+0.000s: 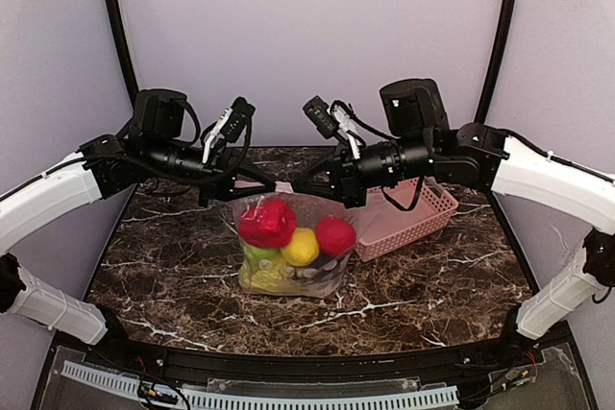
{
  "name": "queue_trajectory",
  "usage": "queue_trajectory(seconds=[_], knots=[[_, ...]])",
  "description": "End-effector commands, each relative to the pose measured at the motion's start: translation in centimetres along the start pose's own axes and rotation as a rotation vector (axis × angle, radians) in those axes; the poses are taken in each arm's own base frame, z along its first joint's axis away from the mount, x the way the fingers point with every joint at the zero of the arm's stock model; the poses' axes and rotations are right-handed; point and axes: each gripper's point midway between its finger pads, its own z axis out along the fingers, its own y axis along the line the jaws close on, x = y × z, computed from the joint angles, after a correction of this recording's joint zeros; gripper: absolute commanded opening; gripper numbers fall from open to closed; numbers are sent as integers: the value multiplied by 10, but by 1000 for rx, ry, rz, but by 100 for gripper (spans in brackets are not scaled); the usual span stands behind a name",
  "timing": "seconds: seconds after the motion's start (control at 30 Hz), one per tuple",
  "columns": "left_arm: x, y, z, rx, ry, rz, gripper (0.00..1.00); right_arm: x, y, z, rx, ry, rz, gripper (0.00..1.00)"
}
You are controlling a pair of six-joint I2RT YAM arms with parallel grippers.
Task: Place the food in the zip-top bag and seal the zipper
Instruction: Zip the zipper on the zipper food storage bag.
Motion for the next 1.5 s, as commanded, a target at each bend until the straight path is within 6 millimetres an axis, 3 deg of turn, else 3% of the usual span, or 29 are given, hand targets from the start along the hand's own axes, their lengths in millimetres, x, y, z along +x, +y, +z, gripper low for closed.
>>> queue_trajectory(seconds=[0.0,0.43,0.83,0.93,1.0,1.13,1.33,1.47], knots=[[9,23,-35,-178,46,-43,1,40,-9,-57,94,137,111,0],[17,31,-41,-224,63,-40,1,59,1,-68,-12,208,107,0],[25,39,-40,-243,79,-44,1,65,43,-73,-295,241,97,0],[25,43,-42,-277,79,-37,1,68,25,-70,-175,254,91,0],[25,50,-47,-330,77,-29,1,66,0,-73,-13,247,90,0],[28,55,-54,-372,58,-42,1,52,-43,-93,277,197,156,0],[28,51,-52,-349,38,-58,1,59,-56,-93,338,236,236,0],[28,53,-55,-364,39,-57,1,63,-42,-86,236,244,196,0]])
